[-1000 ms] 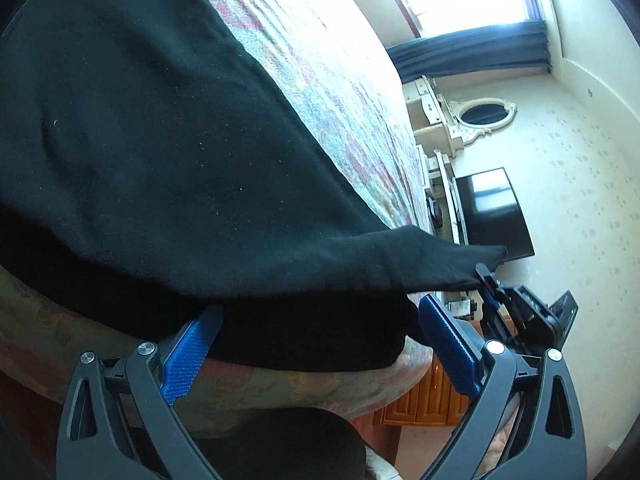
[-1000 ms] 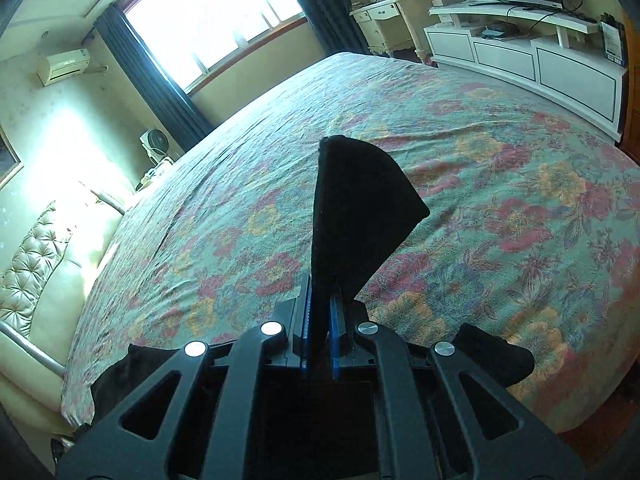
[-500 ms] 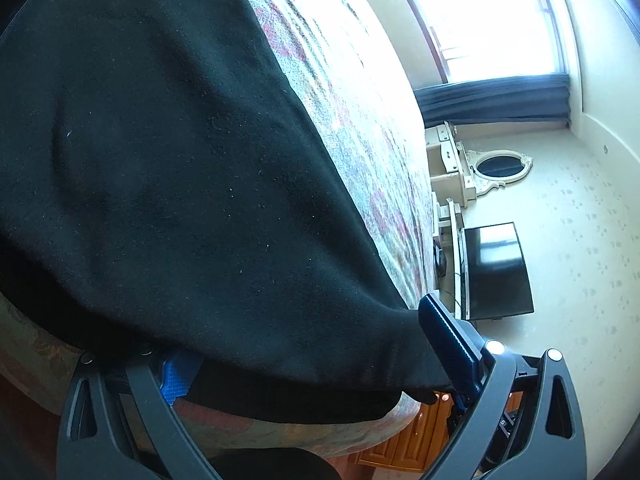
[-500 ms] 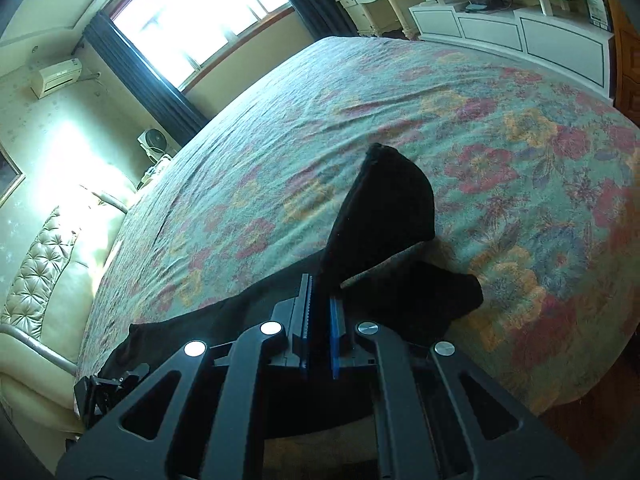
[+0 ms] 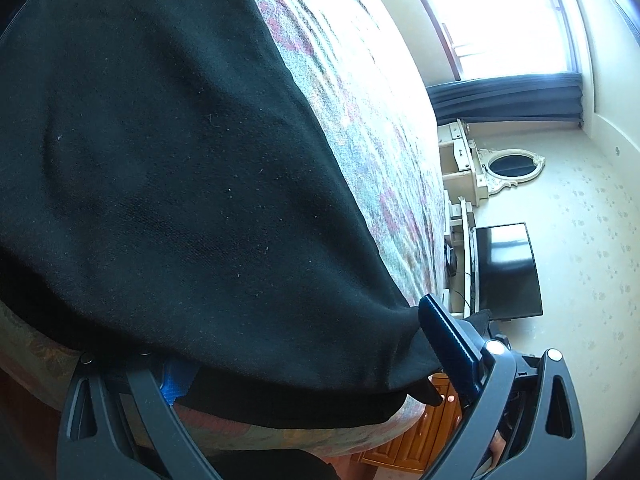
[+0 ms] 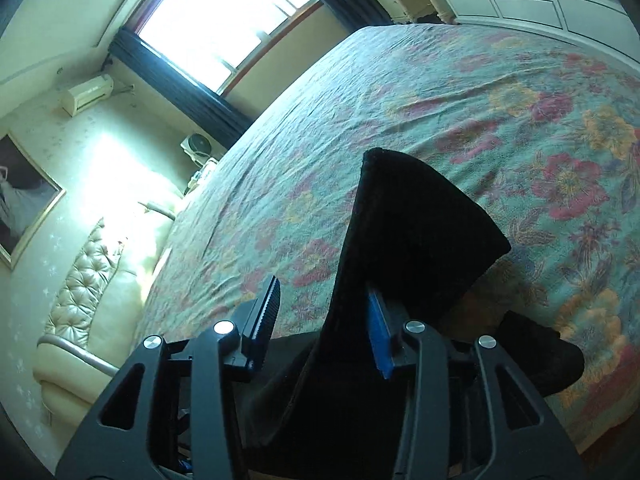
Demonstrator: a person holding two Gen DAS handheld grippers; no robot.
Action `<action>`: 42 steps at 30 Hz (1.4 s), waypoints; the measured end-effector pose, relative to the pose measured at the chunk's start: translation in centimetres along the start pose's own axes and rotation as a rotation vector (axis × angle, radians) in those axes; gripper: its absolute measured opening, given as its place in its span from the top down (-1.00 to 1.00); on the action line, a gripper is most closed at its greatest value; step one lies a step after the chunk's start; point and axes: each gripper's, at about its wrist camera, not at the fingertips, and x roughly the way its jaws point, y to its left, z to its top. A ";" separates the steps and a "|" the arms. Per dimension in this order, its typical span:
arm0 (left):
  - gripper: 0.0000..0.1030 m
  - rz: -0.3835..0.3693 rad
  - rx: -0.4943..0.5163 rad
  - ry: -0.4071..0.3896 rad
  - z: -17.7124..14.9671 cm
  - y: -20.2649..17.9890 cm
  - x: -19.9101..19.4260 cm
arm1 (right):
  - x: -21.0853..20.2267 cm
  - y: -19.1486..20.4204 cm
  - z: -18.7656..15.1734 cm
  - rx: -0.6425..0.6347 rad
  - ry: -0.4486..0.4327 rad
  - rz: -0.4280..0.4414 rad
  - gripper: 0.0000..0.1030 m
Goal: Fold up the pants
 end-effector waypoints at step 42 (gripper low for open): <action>-0.88 -0.010 -0.036 0.033 -0.3 0.7 -0.8 | -3.7 -14.8 -10.5 0.512 -0.096 -0.108 0.53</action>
